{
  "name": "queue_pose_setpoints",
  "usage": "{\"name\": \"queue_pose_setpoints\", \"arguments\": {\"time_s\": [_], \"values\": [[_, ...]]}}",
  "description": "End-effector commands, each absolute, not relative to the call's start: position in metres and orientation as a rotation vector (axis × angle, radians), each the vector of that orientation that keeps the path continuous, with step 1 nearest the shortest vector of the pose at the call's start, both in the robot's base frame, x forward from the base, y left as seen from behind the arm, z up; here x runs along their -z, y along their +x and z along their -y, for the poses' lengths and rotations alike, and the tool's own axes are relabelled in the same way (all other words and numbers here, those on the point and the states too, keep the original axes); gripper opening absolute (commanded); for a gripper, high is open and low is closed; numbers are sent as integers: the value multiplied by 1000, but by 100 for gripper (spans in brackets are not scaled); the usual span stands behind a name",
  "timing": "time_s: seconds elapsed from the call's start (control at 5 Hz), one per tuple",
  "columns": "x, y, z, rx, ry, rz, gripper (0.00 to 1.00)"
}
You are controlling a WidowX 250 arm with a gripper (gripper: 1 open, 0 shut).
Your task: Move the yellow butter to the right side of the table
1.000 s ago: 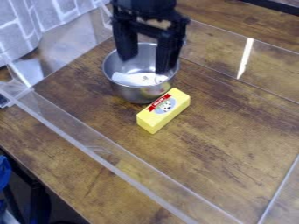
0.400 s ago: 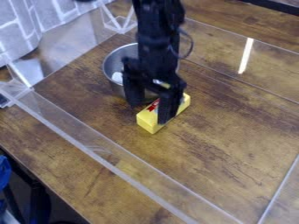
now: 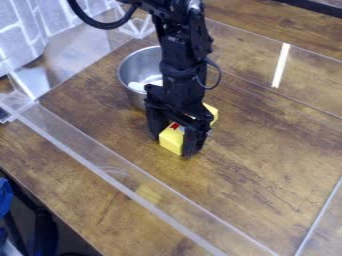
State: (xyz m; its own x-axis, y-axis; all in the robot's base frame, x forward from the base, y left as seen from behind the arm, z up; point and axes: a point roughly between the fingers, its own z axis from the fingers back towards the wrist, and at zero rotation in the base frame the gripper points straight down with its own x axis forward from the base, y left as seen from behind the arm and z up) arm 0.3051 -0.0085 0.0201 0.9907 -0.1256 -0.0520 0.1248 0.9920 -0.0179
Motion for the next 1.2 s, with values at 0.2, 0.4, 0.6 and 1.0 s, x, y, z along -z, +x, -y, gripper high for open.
{"name": "queue_pose_setpoints", "arguments": {"time_s": [0.2, 0.4, 0.6, 1.0], "values": [[-32, 314, 8, 122, -14, -15, 0], [-37, 314, 8, 122, -11, -15, 0], [-42, 315, 8, 123, -8, -16, 0], [-55, 316, 9, 123, 1, -17, 0]]}}
